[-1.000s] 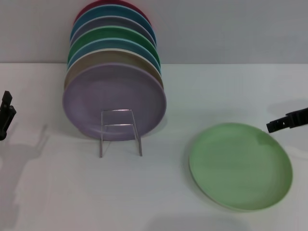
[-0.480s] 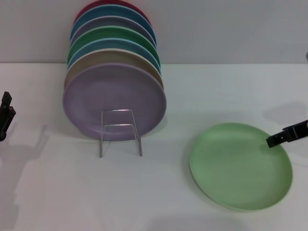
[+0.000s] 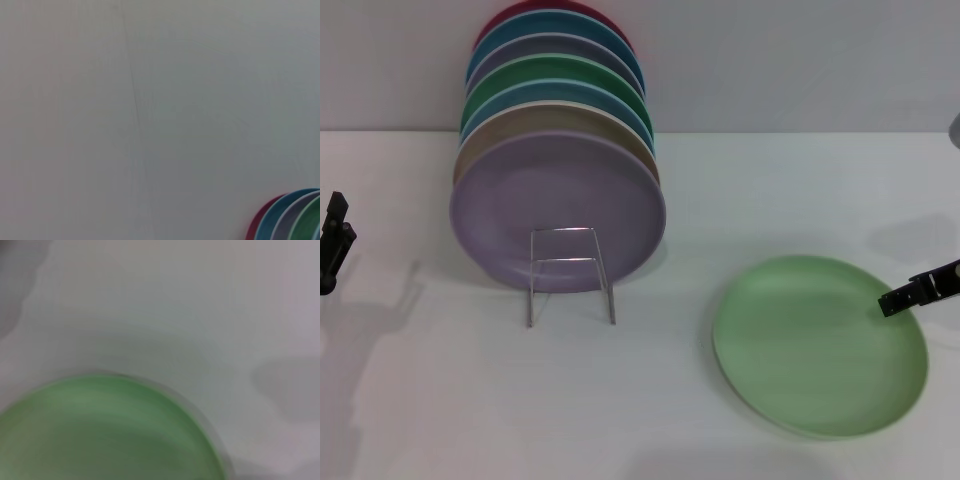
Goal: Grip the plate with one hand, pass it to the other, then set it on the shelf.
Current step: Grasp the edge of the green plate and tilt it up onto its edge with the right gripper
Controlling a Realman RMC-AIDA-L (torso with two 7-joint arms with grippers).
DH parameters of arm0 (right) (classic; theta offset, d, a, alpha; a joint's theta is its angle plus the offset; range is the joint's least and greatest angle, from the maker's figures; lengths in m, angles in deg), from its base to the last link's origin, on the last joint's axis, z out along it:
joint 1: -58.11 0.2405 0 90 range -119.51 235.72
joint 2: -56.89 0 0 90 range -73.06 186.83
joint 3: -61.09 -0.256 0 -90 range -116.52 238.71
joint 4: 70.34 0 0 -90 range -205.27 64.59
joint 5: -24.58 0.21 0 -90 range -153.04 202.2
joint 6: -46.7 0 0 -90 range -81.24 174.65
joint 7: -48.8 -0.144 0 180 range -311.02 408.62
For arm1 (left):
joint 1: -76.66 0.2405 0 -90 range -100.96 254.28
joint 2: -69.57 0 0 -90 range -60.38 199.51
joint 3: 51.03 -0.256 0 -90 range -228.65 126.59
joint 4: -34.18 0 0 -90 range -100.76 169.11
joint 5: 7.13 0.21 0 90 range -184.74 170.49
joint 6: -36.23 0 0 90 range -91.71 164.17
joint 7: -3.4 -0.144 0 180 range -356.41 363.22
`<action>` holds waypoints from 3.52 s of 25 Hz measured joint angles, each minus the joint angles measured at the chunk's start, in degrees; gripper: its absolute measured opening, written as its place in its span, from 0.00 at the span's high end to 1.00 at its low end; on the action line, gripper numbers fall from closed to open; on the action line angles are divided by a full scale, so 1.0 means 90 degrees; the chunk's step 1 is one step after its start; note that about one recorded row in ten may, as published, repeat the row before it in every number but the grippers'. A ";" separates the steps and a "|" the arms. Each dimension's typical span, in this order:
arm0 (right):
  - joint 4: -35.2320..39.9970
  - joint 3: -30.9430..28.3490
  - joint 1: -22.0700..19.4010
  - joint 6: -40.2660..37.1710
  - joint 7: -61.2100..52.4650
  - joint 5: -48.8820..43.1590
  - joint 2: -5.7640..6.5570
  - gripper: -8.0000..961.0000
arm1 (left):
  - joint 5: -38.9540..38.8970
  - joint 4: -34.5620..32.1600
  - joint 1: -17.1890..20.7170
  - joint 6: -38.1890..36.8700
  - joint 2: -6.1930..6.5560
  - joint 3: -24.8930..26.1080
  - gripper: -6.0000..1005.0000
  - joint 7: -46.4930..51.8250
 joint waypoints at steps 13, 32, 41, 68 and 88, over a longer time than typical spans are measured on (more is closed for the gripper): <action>0.0392 0.0303 0.0087 -0.0247 0.0004 0.0000 0.0001 0.25 | -0.0002 0.0003 0.0008 0.0007 0.0000 -0.0014 0.21 -0.0001; 0.0458 0.0453 0.0068 -0.0281 0.0168 -0.0033 -0.0026 0.65 | -0.0002 0.0003 -0.0041 0.0007 0.0000 -0.0021 0.21 -0.0001; 0.0425 0.0466 0.0041 -0.0292 0.0329 -0.0039 -0.0036 0.89 | -0.0002 0.0006 -0.0041 0.0006 0.0016 -0.0021 0.21 -0.0001; -0.1641 0.0306 -0.0501 0.0324 0.0902 0.0931 -0.0043 0.97 | -0.0024 0.0100 -0.0052 -0.0035 0.0015 -0.0022 0.21 -0.0001; -0.2663 -0.0077 -0.3120 -0.1501 0.5203 0.5435 -0.0144 0.97 | 0.0274 0.0651 0.0152 -0.0339 0.0239 -0.0414 0.21 0.0450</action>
